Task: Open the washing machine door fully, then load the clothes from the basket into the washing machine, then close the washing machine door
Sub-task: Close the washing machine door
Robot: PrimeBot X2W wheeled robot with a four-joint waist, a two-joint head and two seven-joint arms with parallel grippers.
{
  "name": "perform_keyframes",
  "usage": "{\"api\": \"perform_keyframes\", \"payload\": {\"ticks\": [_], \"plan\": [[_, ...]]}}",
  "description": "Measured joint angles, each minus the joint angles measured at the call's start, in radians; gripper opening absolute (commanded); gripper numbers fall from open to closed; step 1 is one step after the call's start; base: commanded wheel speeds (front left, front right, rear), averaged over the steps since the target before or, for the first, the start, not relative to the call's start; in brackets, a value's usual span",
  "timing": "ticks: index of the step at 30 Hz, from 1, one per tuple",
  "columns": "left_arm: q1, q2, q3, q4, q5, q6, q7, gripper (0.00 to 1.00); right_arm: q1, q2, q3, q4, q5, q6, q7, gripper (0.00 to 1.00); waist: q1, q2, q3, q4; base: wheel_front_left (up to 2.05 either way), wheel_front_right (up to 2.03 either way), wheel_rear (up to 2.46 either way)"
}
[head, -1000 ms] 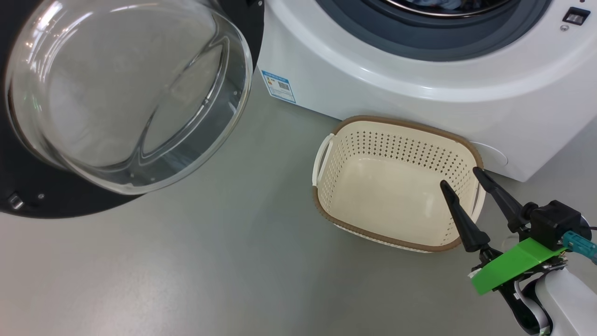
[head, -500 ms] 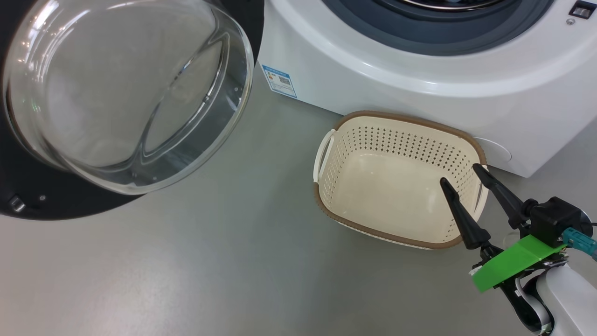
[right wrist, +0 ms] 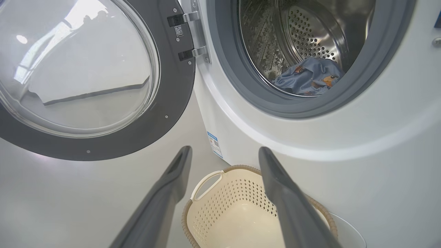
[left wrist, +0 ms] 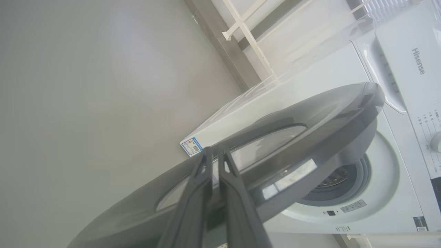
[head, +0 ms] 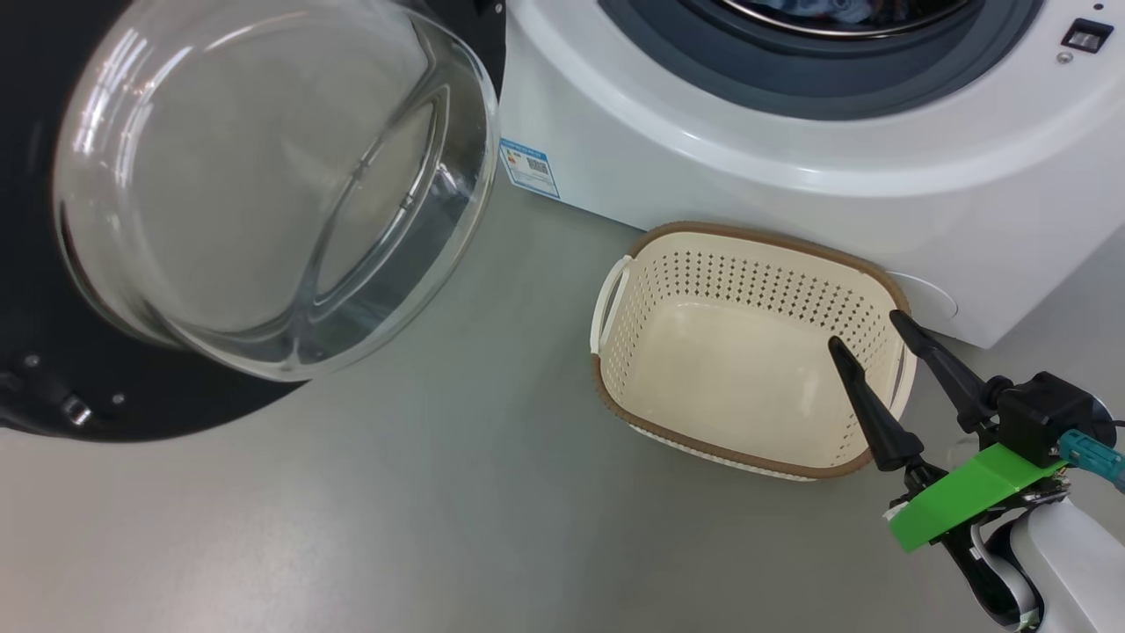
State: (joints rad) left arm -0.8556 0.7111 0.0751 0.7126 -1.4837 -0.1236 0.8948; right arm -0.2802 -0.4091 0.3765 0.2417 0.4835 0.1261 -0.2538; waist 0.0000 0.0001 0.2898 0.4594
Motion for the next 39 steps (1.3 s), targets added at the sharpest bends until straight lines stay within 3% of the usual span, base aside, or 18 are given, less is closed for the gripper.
{"api": "perform_keyframes", "payload": {"ticks": [19,39], "plan": [[0.132,-0.016,-0.049,-0.179,-0.108,0.0,0.239,0.0,0.001,0.011,-0.004,0.002,0.0,0.0,0.0,1.0,0.0,0.0,-0.055,-0.011,0.0,0.0,0.0],[0.268,-0.074,-0.049,-0.439,-0.17,0.0,0.342,0.0,0.044,0.048,-0.035,0.001,0.0,0.0,0.0,1.0,0.0,0.0,-0.126,-0.087,0.0,0.0,0.0]]}}
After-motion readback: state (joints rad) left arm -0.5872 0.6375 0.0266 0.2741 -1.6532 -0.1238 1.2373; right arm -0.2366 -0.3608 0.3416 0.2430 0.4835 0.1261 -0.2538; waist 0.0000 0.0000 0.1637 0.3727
